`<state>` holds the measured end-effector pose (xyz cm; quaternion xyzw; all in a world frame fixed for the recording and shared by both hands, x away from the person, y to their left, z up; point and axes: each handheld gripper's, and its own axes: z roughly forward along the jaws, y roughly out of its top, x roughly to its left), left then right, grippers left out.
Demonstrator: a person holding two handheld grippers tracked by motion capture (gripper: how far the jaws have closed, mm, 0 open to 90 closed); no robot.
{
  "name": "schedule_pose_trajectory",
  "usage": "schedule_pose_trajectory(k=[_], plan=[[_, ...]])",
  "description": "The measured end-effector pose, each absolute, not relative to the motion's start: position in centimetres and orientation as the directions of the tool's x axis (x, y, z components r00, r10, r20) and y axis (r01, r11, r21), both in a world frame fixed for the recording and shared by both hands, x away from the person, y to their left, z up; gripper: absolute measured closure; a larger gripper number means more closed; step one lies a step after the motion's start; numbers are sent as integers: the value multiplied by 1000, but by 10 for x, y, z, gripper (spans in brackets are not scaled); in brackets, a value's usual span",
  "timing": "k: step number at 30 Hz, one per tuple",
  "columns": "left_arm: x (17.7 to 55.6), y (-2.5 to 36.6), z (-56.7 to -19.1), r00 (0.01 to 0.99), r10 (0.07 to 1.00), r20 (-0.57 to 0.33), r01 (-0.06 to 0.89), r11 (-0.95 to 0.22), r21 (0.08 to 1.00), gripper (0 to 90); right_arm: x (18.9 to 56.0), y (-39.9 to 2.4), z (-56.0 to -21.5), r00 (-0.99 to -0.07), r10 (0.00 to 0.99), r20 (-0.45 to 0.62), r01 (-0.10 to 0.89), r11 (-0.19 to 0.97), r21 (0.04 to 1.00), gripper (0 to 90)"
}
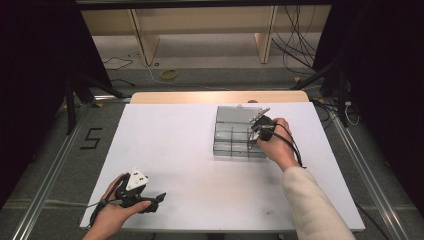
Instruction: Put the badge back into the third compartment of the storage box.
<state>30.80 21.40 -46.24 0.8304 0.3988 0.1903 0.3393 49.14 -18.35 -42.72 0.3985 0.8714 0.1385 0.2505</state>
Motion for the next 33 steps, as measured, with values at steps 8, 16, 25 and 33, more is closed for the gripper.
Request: schedule_pose_trajectory(k=[8,16,25,33], plan=[[308,214,-463,608,793,45,534,-451,715,154,492,-185,-421,-524,789,-320,587,607,535,898],[308,215,-463,607,793,43,533,-447,718,154,498,-179,-431,-498,820,-283,631,566,530,900],[308,214,-463,608,793,43,535,-449,716,155,493,-182,-423,-441,854,-275,642,514,569,900],[308,213,-463,609,792,42,534,-449,716,155,490,-183,-430,-459,842,-284,670,538,511,900]])
